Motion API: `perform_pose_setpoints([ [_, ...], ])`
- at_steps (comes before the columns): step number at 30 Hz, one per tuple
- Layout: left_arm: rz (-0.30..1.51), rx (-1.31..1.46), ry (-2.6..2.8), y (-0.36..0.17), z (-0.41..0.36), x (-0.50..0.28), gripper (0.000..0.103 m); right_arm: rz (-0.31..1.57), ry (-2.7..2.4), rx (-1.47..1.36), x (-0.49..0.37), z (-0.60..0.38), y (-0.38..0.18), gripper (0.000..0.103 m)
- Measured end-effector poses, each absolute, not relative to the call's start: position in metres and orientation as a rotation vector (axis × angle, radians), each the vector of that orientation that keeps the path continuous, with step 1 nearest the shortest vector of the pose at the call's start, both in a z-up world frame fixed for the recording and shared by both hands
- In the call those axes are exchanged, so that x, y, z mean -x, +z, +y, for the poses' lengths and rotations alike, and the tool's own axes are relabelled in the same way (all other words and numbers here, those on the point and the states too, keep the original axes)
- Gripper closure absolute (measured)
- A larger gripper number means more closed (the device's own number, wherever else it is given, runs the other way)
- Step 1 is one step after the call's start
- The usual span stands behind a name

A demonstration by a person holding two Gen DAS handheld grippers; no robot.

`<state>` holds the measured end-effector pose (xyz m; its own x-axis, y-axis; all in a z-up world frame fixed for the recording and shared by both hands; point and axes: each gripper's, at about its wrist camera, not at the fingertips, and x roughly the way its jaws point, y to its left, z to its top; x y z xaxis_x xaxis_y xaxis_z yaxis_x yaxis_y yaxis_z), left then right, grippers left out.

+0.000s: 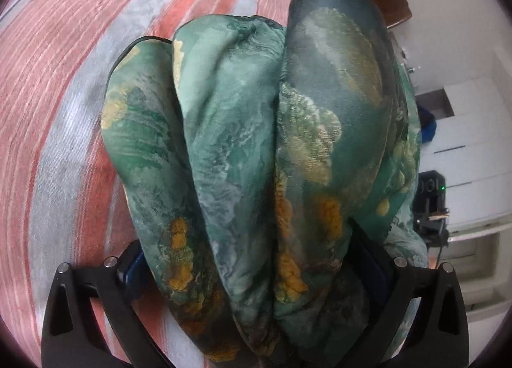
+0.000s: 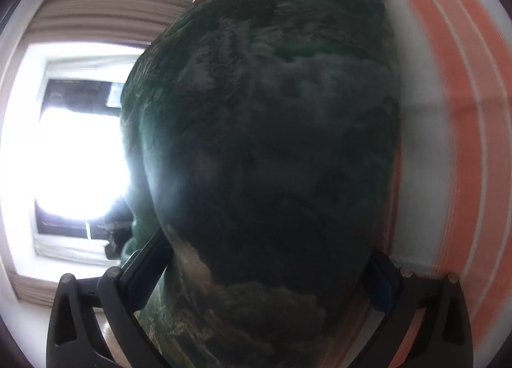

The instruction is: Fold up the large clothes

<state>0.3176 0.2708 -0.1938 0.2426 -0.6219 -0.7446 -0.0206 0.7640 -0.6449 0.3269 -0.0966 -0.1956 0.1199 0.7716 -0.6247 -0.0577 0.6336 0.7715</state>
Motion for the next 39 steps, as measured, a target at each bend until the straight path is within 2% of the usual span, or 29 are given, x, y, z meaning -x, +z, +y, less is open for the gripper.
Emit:
perform_pose_setpoints([
  [1,1.265,0.612,-0.447,-0.188,0.267,-0.316,0.028,1.303,0.673,-0.573,-0.326,-0.085,-0.185,0.001],
  [3,1.223,0.571,-0.391,-0.17,0.263,-0.31,0.042,1.24,0.675,-0.35,-0.315,-0.059,-0.161,0.003],
  [6,1.149,0.534,-0.399,-0.141,0.261,-0.298,0.052,1.09,0.674,-0.072,-0.285,-0.026,-0.125,0.007],
  [10,1.058,0.475,-0.431,-0.098,0.249,-0.289,0.053,0.901,0.708,0.096,-0.243,-0.007,-0.087,0.011],
  [14,0.96,0.432,-0.463,-0.055,0.23,-0.297,0.053,0.81,0.704,0.088,-0.237,-0.02,-0.058,0.011],
  [16,0.927,0.37,-0.468,-0.041,0.215,-0.306,0.05,0.821,0.712,0.002,-0.254,-0.041,-0.049,0.011],
  [17,0.926,0.336,-0.465,-0.042,0.206,-0.31,0.037,0.846,0.72,-0.05,-0.266,-0.052,-0.049,0.01],
  [18,0.94,0.303,-0.464,-0.048,0.196,-0.316,0.019,0.888,0.718,-0.109,-0.279,-0.063,-0.055,0.004],
  [19,0.959,0.279,-0.447,-0.061,0.188,-0.323,0.013,0.947,0.711,-0.179,-0.294,-0.076,-0.066,0.0],
  [20,0.978,0.264,-0.423,-0.076,0.181,-0.326,0.01,1.001,0.688,-0.238,-0.304,-0.087,-0.08,0.0],
  [22,1.026,0.247,-0.372,-0.099,0.173,-0.327,0.011,1.102,0.619,-0.326,-0.316,-0.104,-0.112,0.0],
  [24,1.001,0.299,-0.381,-0.102,0.177,-0.314,0.011,1.168,0.557,-0.399,-0.311,-0.118,-0.141,0.0],
  [27,0.883,0.385,-0.43,-0.083,0.195,-0.29,0.009,1.075,0.58,-0.507,-0.29,-0.135,-0.142,0.0],
  [31,0.786,0.376,-0.366,-0.052,0.217,-0.271,0.004,1.074,0.547,-0.763,-0.284,-0.17,-0.148,0.0],
  [35,0.716,0.24,-0.227,-0.026,0.215,-0.233,0.004,1.01,0.351,-0.614,-0.266,-0.198,-0.119,0.0],
  [39,0.597,0.042,-0.061,0.004,0.202,-0.186,0.001,0.861,0.247,-0.265,-0.211,-0.173,-0.059,0.0],
])
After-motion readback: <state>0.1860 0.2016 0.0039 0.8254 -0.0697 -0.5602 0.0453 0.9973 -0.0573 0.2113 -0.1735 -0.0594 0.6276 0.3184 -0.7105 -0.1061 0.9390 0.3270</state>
